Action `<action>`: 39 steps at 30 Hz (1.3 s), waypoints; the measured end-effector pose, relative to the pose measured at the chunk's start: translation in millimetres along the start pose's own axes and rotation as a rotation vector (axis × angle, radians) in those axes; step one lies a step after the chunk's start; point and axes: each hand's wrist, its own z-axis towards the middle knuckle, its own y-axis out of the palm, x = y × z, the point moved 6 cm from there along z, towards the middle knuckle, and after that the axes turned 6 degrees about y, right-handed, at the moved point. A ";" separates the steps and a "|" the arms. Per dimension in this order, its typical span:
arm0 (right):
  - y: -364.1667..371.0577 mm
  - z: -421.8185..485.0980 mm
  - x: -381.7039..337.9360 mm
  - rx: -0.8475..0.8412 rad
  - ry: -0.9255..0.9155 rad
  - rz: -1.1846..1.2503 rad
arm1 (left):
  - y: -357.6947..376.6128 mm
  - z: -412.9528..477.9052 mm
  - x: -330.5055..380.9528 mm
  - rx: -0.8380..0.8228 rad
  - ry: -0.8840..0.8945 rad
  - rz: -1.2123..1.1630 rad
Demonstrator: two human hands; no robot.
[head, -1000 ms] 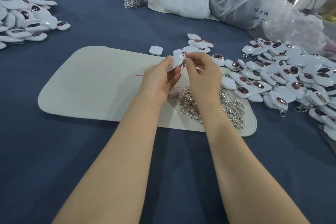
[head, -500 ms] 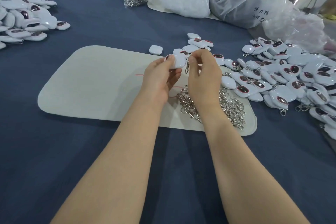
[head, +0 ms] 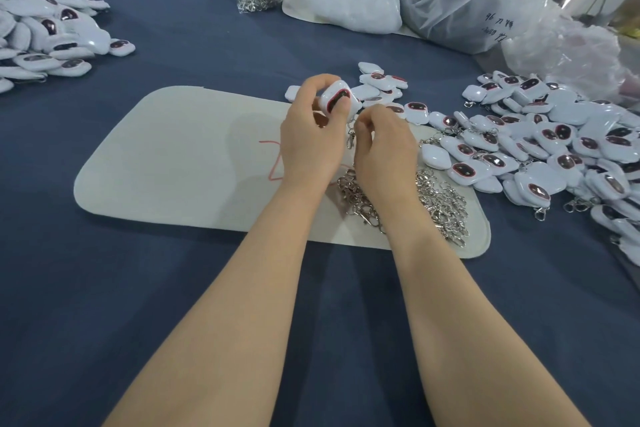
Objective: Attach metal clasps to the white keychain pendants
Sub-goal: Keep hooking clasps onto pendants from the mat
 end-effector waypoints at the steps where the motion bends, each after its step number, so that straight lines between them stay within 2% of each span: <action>1: 0.0 -0.1 -0.3 -0.009 -0.003 -0.006 | 0.7 0.1 1.2 -0.006 0.033 0.037; 9: 4.8 -0.2 1.4 -0.110 0.046 -0.067 | 8.6 -0.7 3.6 -0.071 0.192 0.262; 12: 3.4 -0.7 4.9 -0.126 0.112 0.036 | 9.3 -2.8 5.6 -0.074 0.185 0.230; 15: -0.7 -1.4 7.3 -0.083 0.197 0.262 | 1.4 -1.0 0.6 -0.015 0.043 0.065; 18: 0.2 0.1 4.5 -0.079 0.236 0.446 | -6.6 0.1 -19.6 0.097 -0.272 -0.137; 21: 6.5 -1.0 0.8 -0.157 0.252 0.567 | -2.7 -3.3 -36.4 0.121 -0.531 -0.388; 24: 7.8 -1.8 -0.7 -0.164 0.245 0.602 | 1.0 -3.5 -41.1 0.091 -0.604 -0.461; 27: 4.0 -1.2 -0.4 -0.103 0.222 0.565 | 2.6 -5.1 -40.6 0.064 -0.633 -0.472; 30: 1.7 -0.7 0.0 -0.078 0.178 0.476 | -0.3 -4.9 -37.5 0.108 -0.592 -0.442; 33: 2.6 -0.3 0.5 -0.094 0.149 0.363 | -7.9 -3.1 -26.6 0.161 -0.464 -0.316; 39: 3.2 0.2 5.9 -0.108 0.206 0.309 | -6.9 -0.1 -9.1 0.070 -0.200 -0.070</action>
